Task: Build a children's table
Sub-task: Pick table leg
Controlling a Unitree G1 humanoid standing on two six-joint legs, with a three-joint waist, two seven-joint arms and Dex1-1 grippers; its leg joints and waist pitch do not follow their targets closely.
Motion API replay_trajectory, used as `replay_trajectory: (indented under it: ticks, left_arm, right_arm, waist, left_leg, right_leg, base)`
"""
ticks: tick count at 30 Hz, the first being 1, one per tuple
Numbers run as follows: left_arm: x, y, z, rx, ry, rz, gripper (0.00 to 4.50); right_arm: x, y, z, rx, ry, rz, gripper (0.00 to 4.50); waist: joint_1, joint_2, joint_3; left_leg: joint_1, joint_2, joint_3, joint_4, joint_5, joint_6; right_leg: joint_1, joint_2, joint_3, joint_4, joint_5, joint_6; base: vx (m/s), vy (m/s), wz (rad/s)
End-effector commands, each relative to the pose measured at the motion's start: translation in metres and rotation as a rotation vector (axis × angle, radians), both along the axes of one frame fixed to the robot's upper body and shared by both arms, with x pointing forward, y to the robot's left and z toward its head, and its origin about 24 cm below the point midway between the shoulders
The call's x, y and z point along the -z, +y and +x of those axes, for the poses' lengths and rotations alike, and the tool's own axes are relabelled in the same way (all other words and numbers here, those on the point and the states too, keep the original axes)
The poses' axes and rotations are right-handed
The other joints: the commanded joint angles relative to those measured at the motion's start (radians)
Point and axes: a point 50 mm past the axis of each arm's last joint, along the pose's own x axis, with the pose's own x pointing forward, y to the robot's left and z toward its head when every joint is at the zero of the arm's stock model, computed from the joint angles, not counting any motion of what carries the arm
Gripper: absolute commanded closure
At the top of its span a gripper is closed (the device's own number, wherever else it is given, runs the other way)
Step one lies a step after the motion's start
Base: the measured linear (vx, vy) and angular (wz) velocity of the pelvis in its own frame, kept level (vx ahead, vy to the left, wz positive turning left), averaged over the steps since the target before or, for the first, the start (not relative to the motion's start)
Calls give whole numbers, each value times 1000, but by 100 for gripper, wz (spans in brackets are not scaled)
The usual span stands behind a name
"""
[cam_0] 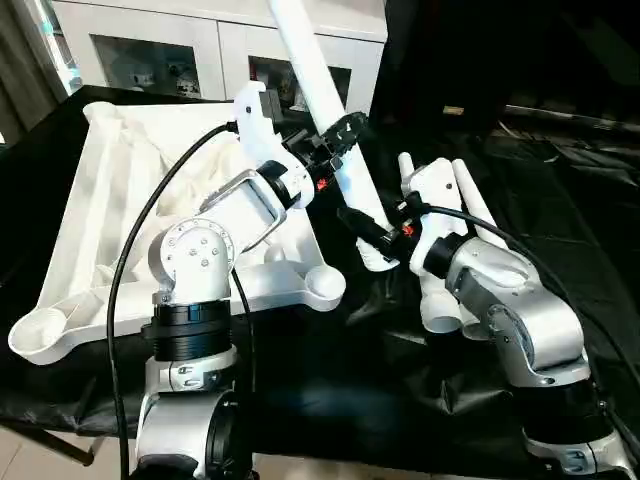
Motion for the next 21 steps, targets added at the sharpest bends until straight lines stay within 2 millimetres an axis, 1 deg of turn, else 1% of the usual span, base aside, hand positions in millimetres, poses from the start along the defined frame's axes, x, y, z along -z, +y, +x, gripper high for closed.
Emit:
replay_trajectory:
  ticks: [1, 2, 4, 5, 6, 7, 8, 9, 11, 12, 13, 14, 15, 16, 17, 18, 19, 20, 21]
  left_arm:
    - [-11, -13, -3, 47, -44, 0, 251]
    - [-11, -13, -3, 49, -46, -2, 251]
    - [-12, -14, -4, 53, -53, -9, 253]
    - [-13, -14, -4, 59, -59, -9, 253]
    - [-12, -13, -4, 57, -60, 6, 253]
    - [-11, -13, -4, 55, -59, 16, 253]
    - [-10, -12, -3, 56, -67, 39, 254]
    - [-9, -12, -3, 58, -73, 54, 260]
    - [-9, -9, -3, 78, -92, 63, 261]
    - [-10, -6, -3, 106, -109, 93, 262]
    - [-9, -4, -3, 115, -115, 112, 262]
    - [-9, -3, -3, 127, -118, 126, 262]
    - [-10, -1, -3, 140, -119, 134, 262]
    - [-10, -1, -3, 140, -119, 134, 262]
    - [-10, 0, -3, 159, -127, 144, 262]
    - [-13, 2, -5, 223, -151, 163, 262]
    - [-14, 2, -5, 246, -159, 169, 262]
    - [-15, 2, -6, 266, -172, 172, 262]
    - [-17, 2, -7, 285, -183, 170, 262]
  right_arm:
    - [1, 3, 2, -5, 2, -20, 259]
    - [1, 3, 2, -5, 1, -21, 259]
    - [1, 3, 2, -7, 5, -35, 259]
    - [1, 4, 1, -24, 23, -26, 203]
    - [1, 5, -1, -59, 60, 16, 189]
    - [1, 5, -3, -82, 83, 44, 189]
    - [0, 5, -5, -110, 109, 69, 183]
    - [-1, 5, -7, -127, 123, 82, 156]
    - [-4, 1, -10, -171, 146, 105, 148]
    - [-7, -8, -14, -245, 179, 119, 144]
    - [-9, -12, -16, -277, 193, 124, 138]
    - [-10, -16, -18, -299, 206, 124, 134]
    - [-11, -20, -18, -311, 223, 125, 131]
    - [-11, -20, -18, -311, 223, 125, 131]
    - [-12, -25, -18, -323, 244, 129, 131]
    - [-18, -36, -17, -345, 283, 155, 131]
    - [-20, -39, -17, -354, 298, 168, 131]
    - [-22, -40, -17, -363, 303, 176, 131]
    - [-23, -42, -17, -372, 308, 180, 131]
  waist:
    - [1, 3, -78]
    - [1, 4, -77]
    - [1, 5, -78]
    - [1, 6, -78]
    - [0, 4, -78]
    - [0, 4, -78]
    - [1, 5, -78]
    - [1, 5, -79]
    - [3, 5, -79]
    - [3, 3, -78]
    - [7, 2, -78]
    - [8, 4, -78]
    - [9, 3, -78]
    - [9, 3, -78]
    - [8, 2, -78]
    - [9, 0, -79]
    - [9, 1, -79]
    - [8, 4, -79]
    - [8, 2, -79]
  left_leg:
    - [-1, 37, -10, -59, -31, 11]
    - [0, 37, -9, -60, -40, 10]
    - [0, 38, -10, -60, -40, 8]
    - [0, 38, -10, -60, -38, 7]
    - [1, 38, -9, -60, -40, 10]
    - [1, 38, -10, -60, -39, 12]
    - [0, 38, -11, -60, -35, 23]
    - [0, 38, -11, -60, -32, 25]
    - [2, 39, -11, -60, -30, 25]
    - [1, 40, -10, -59, -30, 22]
    - [4, 41, -11, -60, -32, 26]
    - [5, 40, -10, -58, -33, 28]
    - [1, 38, -9, -58, -31, 25]
    - [0, 39, -9, -58, -28, 24]
    - [0, 38, -8, -57, -26, 23]
    - [0, 38, -9, -57, -23, 22]
    - [3, 35, -9, -57, -19, 24]
    - [2, 36, -9, -56, -16, 25]
    - [1, 37, -8, -56, -13, 24]
  right_leg:
    - [62, -76, 51, -75, 18, -152]
    - [61, -76, 51, -77, 2, -151]
    - [61, -76, 51, -76, -1, -152]
    - [61, -76, 51, -76, 4, -153]
    - [61, -75, 52, -76, 12, -155]
    - [62, -75, 52, -74, 17, -155]
    - [63, -75, 51, -73, 27, -156]
    - [62, -76, 52, -73, 30, -156]
    - [62, -76, 51, -74, 27, -159]
    - [61, -76, 51, -74, 24, -163]
    - [64, -75, 51, -73, 21, -158]
    - [61, -75, 51, -73, 20, -158]
    - [64, -76, 52, -75, 10, -157]
    - [64, -78, 52, -75, 8, -159]
    - [63, -79, 52, -76, 6, -161]
    - [65, -78, 51, -76, -4, -164]
    - [64, -76, 51, -76, -9, -164]
    - [62, -76, 51, -75, -8, -166]
    - [63, -77, 50, -75, -8, -171]
  base:
    - [0, 0, 0]
    - [0, 0, 0]
    - [0, 0, 0]
    - [0, 0, 0]
    - [0, 0, 0]
    - [0, 0, 0]
    - [0, 0, 0]
    - [0, 0, 0]
    - [0, 0, 0]
    - [0, 0, 0]
    - [0, 0, 0]
    - [0, 0, 0]
    - [0, 0, 0]
    - [0, 0, 0]
    - [0, 0, 0]
    - [0, 0, 0]
    - [0, 0, 0]
    - [0, 0, 0]
    - [0, 0, 0]
